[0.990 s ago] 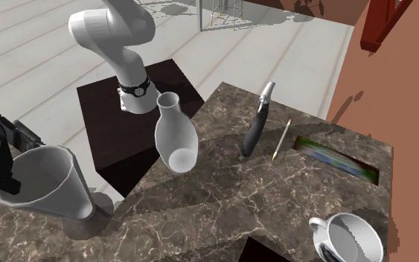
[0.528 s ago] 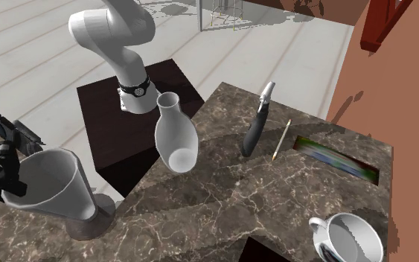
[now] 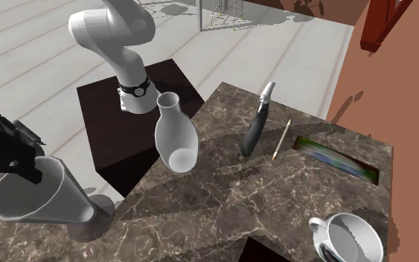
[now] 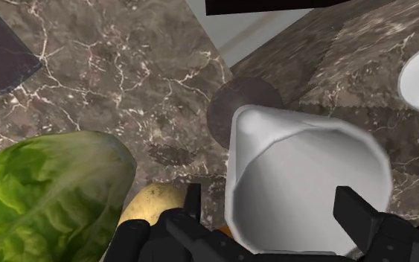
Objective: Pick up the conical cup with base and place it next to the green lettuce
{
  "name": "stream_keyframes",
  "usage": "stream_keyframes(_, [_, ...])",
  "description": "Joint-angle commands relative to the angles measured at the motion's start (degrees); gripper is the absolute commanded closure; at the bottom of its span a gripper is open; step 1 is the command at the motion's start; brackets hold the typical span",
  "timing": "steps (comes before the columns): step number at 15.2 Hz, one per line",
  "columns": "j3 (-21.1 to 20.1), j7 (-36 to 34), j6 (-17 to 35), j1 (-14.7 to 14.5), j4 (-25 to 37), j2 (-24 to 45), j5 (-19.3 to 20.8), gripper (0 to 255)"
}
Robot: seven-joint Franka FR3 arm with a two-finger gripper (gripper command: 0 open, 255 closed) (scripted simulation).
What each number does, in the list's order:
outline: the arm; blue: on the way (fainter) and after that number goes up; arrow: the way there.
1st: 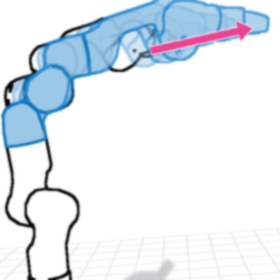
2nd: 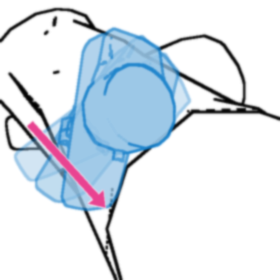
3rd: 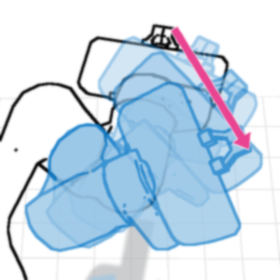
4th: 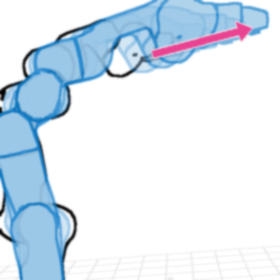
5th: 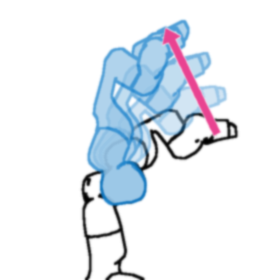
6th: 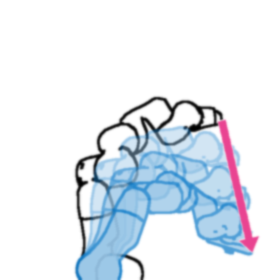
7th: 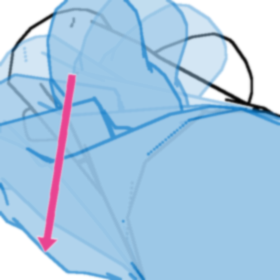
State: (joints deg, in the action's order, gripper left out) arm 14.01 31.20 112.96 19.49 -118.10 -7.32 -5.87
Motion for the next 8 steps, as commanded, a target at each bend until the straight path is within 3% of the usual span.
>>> stream_keyframes(1, [0.1, -0.1, -1.9, 0.1, 1.5, -0.4, 0.2, 0])
stream_keyframes(4, [0.2, -0.4, -7.2, 0.3, 6.1, -1.1, 0.6, 0])
stream_keyframes(8, [0.2, -0.4, -7.2, 0.3, 6.1, -1.1, 0.6, 0])
